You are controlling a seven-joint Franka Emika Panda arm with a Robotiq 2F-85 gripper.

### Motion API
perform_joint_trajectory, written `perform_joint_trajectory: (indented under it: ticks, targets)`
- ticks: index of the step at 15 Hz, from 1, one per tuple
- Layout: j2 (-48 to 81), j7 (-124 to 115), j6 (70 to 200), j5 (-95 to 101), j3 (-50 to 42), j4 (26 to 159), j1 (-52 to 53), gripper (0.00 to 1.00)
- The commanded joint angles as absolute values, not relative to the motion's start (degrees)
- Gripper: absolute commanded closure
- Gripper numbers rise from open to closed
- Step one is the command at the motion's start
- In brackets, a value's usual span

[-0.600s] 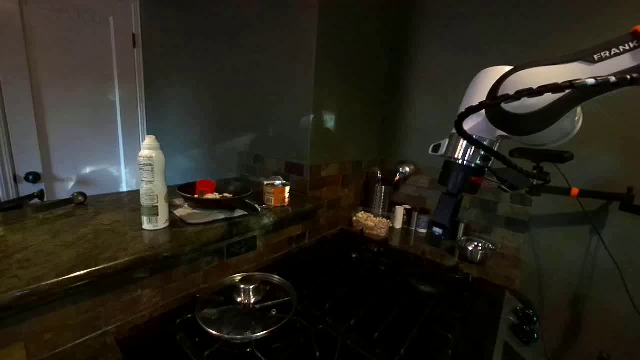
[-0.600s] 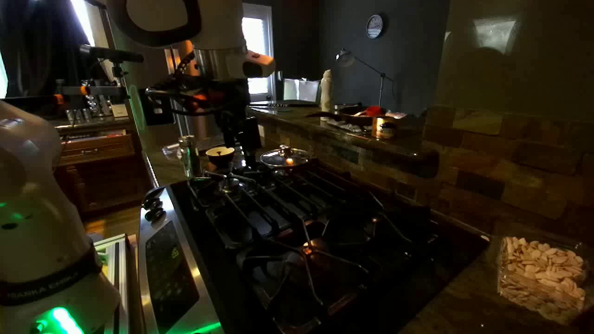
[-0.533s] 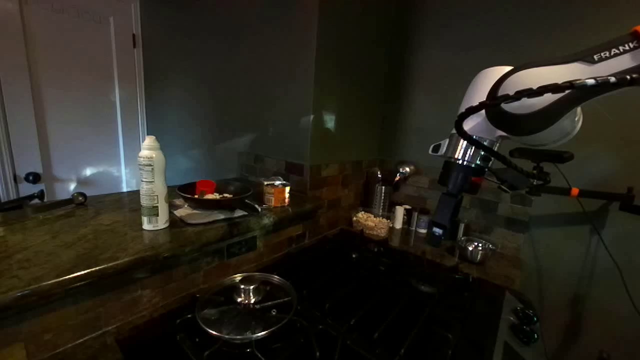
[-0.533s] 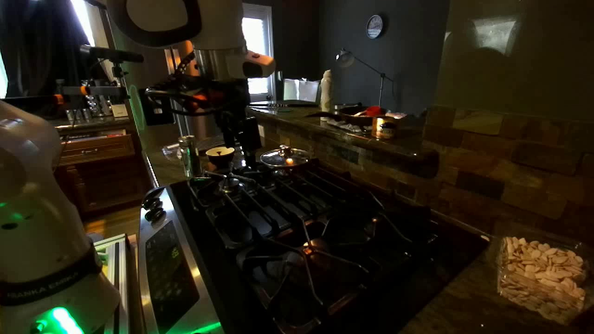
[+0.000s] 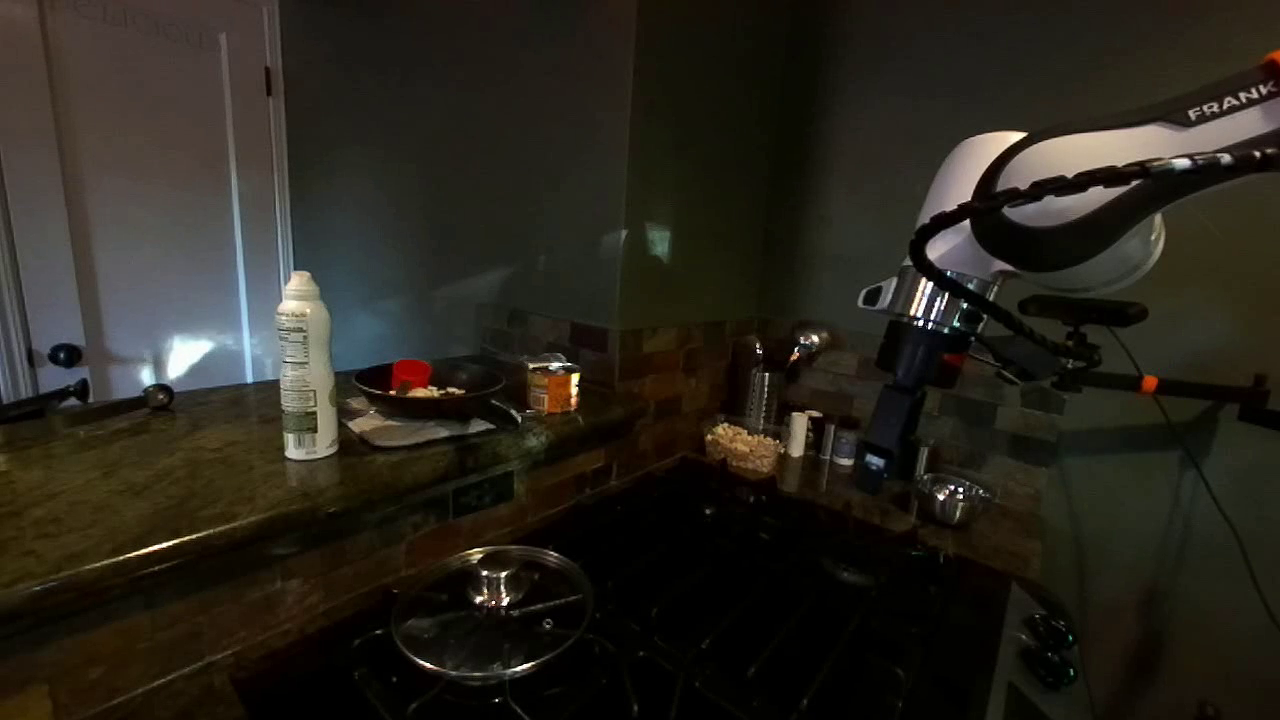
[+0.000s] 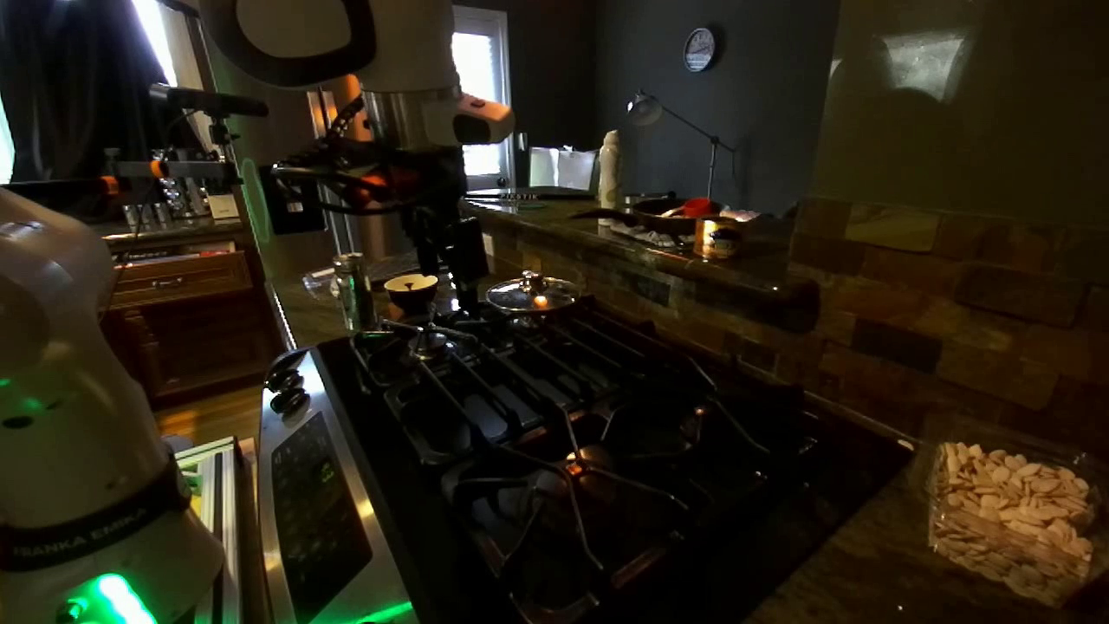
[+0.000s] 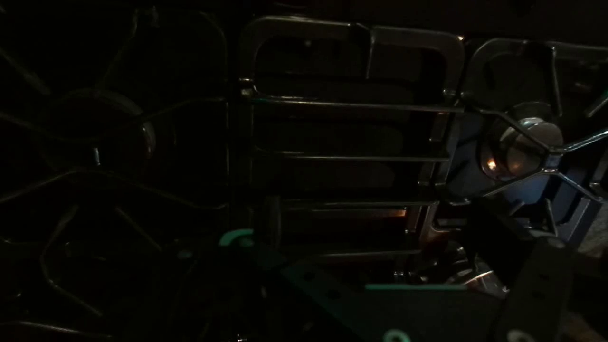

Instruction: Move the orange block to the bowl

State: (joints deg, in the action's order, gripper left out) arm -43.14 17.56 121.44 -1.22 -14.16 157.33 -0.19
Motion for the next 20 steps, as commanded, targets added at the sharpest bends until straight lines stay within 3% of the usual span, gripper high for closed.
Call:
perform_joint_trajectory:
  ticks: [1, 15, 16, 20]
  targets:
    - [-40.4, 20.3, 126.6, -1.5, -13.1, 154.0, 0.9, 0.0]
    - [-1.5, 27.9, 132.7, -9.6, -5.5, 107.0, 8.9, 0.0]
    - [-8.0, 24.7, 133.5, -5.7, -4.3, 114.8, 6.8, 0.0]
    - [-1.6, 26.2, 133.4, -8.0, -3.0, 107.7, 6.4, 0.0]
